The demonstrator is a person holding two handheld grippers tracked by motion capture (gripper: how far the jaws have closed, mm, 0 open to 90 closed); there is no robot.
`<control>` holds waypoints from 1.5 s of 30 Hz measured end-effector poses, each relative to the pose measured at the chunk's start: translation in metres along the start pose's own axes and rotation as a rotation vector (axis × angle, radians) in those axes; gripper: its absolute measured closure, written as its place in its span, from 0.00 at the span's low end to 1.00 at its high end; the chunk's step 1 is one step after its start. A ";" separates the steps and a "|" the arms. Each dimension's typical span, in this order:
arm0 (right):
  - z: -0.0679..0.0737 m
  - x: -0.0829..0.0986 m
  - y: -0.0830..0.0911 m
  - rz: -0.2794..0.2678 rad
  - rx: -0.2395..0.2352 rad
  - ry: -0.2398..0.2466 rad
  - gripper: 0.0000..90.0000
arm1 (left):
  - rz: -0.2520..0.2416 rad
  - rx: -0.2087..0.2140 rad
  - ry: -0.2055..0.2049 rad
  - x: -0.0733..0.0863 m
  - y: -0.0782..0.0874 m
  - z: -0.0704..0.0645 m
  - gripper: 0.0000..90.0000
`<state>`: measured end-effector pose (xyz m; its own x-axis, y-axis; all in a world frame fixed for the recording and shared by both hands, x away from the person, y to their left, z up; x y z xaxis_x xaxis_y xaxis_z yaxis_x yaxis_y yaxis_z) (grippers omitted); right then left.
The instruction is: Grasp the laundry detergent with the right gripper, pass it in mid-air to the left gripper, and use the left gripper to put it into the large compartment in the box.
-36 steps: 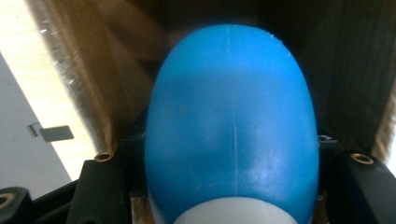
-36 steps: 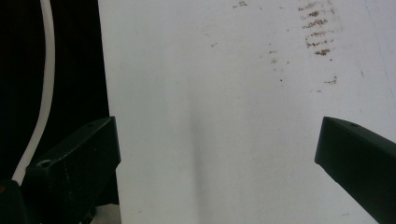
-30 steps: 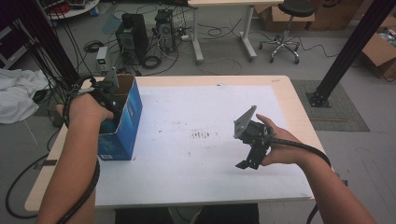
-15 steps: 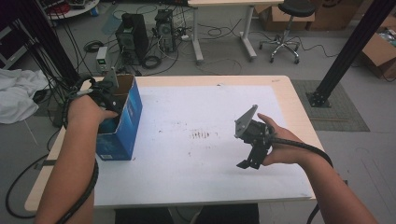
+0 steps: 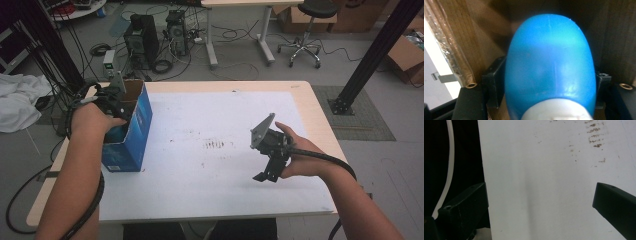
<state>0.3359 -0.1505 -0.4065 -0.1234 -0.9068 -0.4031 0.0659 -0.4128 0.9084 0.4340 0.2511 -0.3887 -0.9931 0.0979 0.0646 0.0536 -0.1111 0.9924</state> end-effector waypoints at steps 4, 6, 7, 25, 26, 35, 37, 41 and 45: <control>0.000 -0.001 -0.001 -0.001 -0.002 0.005 0.00 | -0.004 -0.005 0.001 0.000 0.003 0.000 0.36; 0.000 -0.001 -0.001 -0.005 -0.004 0.006 0.00 | -0.007 -0.006 0.004 0.000 0.007 0.000 0.36; 0.000 -0.001 -0.001 -0.005 -0.004 0.006 0.00 | -0.009 -0.005 0.009 0.001 0.009 0.000 0.36; -0.002 -0.005 0.000 0.008 -0.012 0.012 0.00 | -0.061 -0.037 -0.015 0.000 0.055 -0.004 0.31; -0.002 -0.005 0.000 0.008 -0.011 0.011 0.00 | -0.061 -0.036 -0.012 0.000 0.056 -0.004 0.30; -0.002 -0.003 0.000 0.007 -0.010 0.006 0.00 | -0.073 -0.059 -0.030 0.001 0.072 -0.003 0.22; -0.002 -0.004 0.001 0.008 -0.008 0.006 0.00 | -0.075 -0.058 -0.034 0.001 0.074 -0.003 0.22; -0.003 -0.004 0.001 0.007 -0.008 0.006 0.00 | -0.084 -0.058 -0.051 0.002 0.081 -0.006 0.22; -0.003 -0.004 0.000 0.009 -0.010 0.008 0.00 | -0.096 -0.066 -0.062 0.003 0.088 -0.008 0.20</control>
<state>0.3390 -0.1467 -0.4050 -0.1148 -0.9113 -0.3955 0.0774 -0.4051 0.9110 0.4353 0.2337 -0.3021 -0.9849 0.1719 -0.0217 -0.0502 -0.1632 0.9853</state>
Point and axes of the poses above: each handheld gripper's, and its own axes: y roughly backward along the jaws, x roughly out of its underside, z roughly to its left, the point moved 10 cm from there along -y, roughly forward along the jaws, and after that the axes turned 6 degrees about -x, right-handed, at the moved point
